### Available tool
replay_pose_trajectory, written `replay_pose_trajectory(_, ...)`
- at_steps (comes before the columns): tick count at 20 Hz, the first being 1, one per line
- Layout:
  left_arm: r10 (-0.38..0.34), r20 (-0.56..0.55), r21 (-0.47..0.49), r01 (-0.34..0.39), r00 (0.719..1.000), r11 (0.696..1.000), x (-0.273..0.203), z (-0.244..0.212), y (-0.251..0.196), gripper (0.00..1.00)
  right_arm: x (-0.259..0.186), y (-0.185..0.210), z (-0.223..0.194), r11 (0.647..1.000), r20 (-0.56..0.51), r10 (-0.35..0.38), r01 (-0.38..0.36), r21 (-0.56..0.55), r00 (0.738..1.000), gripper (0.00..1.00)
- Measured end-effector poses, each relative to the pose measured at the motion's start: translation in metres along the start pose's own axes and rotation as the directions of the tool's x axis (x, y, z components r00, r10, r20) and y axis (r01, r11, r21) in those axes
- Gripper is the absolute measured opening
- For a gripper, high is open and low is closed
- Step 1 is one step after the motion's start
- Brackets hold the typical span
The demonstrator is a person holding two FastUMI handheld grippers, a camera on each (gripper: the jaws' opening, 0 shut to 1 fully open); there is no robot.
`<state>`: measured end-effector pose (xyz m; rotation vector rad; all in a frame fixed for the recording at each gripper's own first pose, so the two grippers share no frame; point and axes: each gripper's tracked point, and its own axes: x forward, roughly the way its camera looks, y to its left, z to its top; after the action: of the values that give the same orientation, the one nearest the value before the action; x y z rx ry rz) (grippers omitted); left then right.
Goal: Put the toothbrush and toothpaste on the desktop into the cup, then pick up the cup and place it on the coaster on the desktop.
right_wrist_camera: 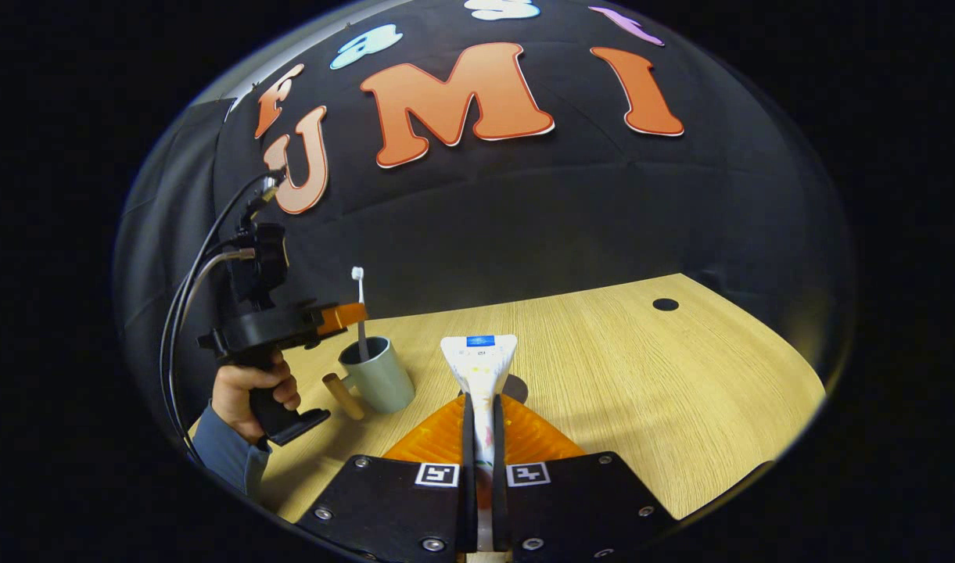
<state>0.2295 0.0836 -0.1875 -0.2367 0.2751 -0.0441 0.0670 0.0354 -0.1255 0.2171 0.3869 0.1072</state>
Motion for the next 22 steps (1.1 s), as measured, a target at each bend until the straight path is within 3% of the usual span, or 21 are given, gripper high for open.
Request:
replay_pose_trajectory(7, 0.010, -0.060, 0.042, -0.007, 0.998, 0.999, 0.001, -0.019, 0.004, 0.08, 0.000, 0.020, 0.043, 0.998, 0.086, 0.039, -0.035, -0.054, 0.996, 0.07)
replay_pose_trajectory(11, -0.022, -0.093, 0.080, 0.029, 0.995, 0.996, -0.006, -0.024, 0.000, 0.13, 0.000, 0.035, 0.058, 0.995, 0.118, 0.084, -0.076, -0.067, 0.990, 0.08)
replay_pose_trajectory(14, -0.058, -0.098, 0.074, 0.066, 0.993, 0.995, -0.027, -0.024, -0.003, 0.34, 0.000, 0.038, 0.063, 0.995, 0.129, 0.087, -0.080, -0.064, 0.988, 0.08)
replay_pose_trajectory(20, -0.051, -0.047, 0.093, 0.055, 0.998, 0.994, -0.082, -0.009, 0.013, 0.96, 0.005, 0.056, 0.075, 0.990, 0.151, 0.131, -0.120, -0.079, 0.980, 0.09)
replay_pose_trajectory(22, -0.049, -0.030, 0.098, 0.052, 0.998, 0.994, -0.097, -0.005, 0.020, 0.98, 0.008, 0.065, 0.081, 0.987, 0.166, 0.149, -0.136, -0.084, 0.975, 0.09)
